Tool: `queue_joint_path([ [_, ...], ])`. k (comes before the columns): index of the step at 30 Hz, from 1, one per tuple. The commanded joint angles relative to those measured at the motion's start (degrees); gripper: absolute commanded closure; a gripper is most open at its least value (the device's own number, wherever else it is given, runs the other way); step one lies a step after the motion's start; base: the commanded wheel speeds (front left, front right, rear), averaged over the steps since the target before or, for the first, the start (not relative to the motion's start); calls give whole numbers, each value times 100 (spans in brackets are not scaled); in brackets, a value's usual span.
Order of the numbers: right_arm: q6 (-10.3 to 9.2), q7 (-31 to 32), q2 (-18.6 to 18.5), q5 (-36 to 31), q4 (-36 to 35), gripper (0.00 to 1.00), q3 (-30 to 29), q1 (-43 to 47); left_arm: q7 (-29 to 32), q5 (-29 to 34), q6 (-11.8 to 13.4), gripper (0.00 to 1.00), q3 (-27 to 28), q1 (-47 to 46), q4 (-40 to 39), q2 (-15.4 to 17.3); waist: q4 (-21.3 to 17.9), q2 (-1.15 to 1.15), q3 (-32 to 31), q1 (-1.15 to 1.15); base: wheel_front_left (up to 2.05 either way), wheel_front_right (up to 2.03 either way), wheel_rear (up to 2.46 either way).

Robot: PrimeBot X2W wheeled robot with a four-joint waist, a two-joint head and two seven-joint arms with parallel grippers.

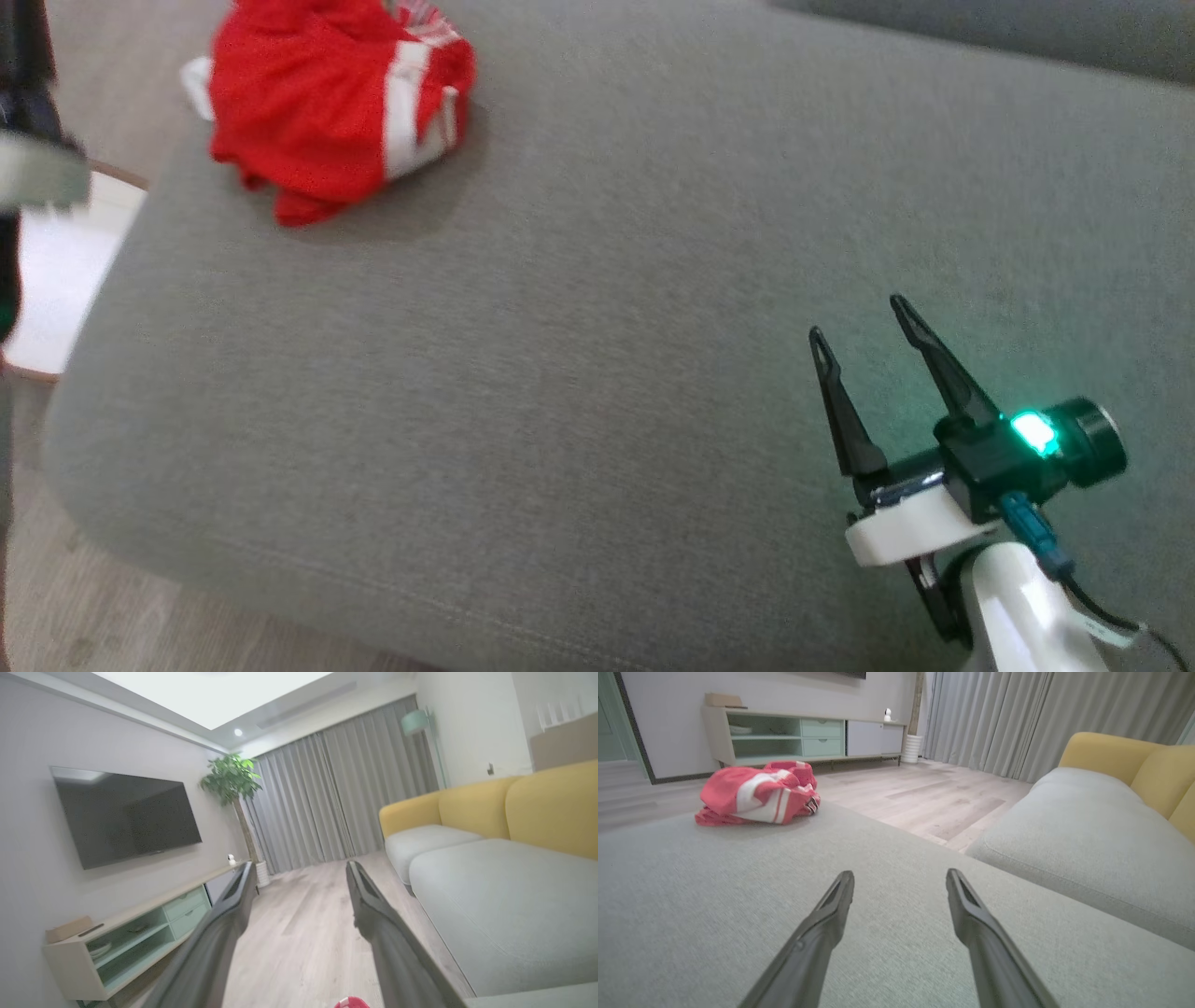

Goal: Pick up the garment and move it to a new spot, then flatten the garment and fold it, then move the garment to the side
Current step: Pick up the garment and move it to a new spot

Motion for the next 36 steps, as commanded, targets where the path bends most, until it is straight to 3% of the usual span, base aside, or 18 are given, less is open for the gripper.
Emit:
queue_joint_path([
  [1, 43, 31, -25, -72, -218, 0, 145, -151, 83, -64, -34, 0, 147, -335, 10, 291, -417, 0, 497, -1, 0, 0, 0],
  [6, 43, 144, -25, -253, -381, 0, 174, -216, 692, -359, -219, 0, -343, -1194, 1411, 250, -703, 0, 956, -1, 0, 0, 0],
  [12, 43, 175, -25, -359, -552, 0, 123, -212, 1178, -722, -290, 0, -882, -1394, 2702, 185, -898, 0, 1286, -1, 0, 0, 0],
  [19, 43, 147, -25, -347, -677, 0, 48, -198, 1711, -1407, -301, 0, -1487, -1283, 3392, 343, -978, 0, 1556, -1, 0, 0, 0],
  [24, 43, 120, -25, -317, -662, 0, 48, -215, 1707, -1460, -302, 0, -1632, -1313, 3796, 570, -984, 0, 1638, -1, 0, 0, 0],
  [25, 43, 113, -25, -311, -650, 0, 46, -217, 1702, -1472, -302, 6, -1640, -1317, 3880, 575, -980, 0, 1637, -1, 0, 0, 0],
  [26, 43, 107, -25, -310, -635, 0, 45, -221, 1700, -1483, -302, 39, -1649, -1322, 3958, 578, -972, 0, 1632, -1, 0, 0, 0],
  [27, 43, 101, -25, -309, -620, 0, 40, -228, 1689, -1490, -302, 63, -1663, -1327, 4018, 577, -962, 0, 1623, -1, 0, 0, 0],
  [29, 43, 88, -25, -310, -587, 0, 34, -244, 1555, -1480, -301, 100, -1663, -1351, 4095, 584, -938, 0, 1579, -1, 0, 0, 0],
  [36, 43, 12, -25, -253, -430, 0, 55, -256, 1087, -1465, -301, 100, -1652, -1441, 4258, 628, -875, 0, 1233, -1, 0, 0, 0],
])
